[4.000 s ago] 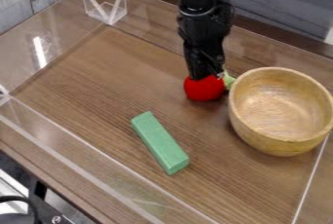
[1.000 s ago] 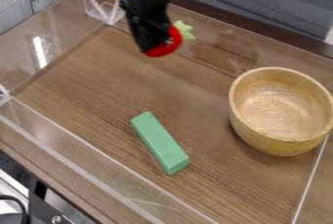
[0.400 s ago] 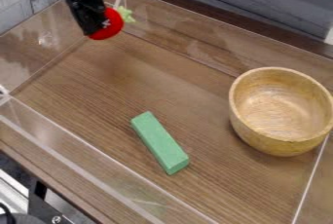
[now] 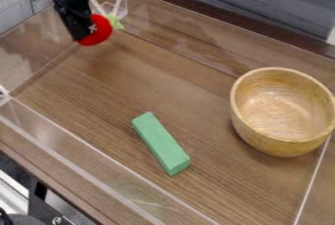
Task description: Move the red object to the left side of the table
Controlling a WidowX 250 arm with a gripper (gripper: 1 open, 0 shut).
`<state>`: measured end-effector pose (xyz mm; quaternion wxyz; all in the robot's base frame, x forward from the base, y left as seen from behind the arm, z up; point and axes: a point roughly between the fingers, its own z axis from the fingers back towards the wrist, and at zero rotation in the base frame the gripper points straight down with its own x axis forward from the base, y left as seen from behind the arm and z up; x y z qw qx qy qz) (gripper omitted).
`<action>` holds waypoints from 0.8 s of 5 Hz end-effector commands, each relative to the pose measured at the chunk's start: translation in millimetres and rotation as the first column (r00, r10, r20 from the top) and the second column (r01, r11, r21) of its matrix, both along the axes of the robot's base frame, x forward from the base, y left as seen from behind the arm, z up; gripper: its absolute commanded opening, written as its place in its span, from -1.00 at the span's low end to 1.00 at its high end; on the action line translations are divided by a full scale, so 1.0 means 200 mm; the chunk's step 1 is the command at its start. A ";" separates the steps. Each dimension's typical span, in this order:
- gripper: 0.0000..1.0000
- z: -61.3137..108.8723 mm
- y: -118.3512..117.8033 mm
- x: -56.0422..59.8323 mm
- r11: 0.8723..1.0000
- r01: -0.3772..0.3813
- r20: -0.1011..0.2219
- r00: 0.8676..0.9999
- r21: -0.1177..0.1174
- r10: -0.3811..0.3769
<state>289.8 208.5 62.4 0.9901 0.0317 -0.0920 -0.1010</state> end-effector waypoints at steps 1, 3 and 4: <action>1.00 0.05 0.05 0.03 0.999 -0.028 0.046 0.999 0.024 0.027; 1.00 0.06 0.04 0.09 0.999 -0.041 0.031 0.999 -0.009 0.041; 1.00 0.01 0.03 0.10 0.999 -0.035 0.022 0.999 -0.019 0.035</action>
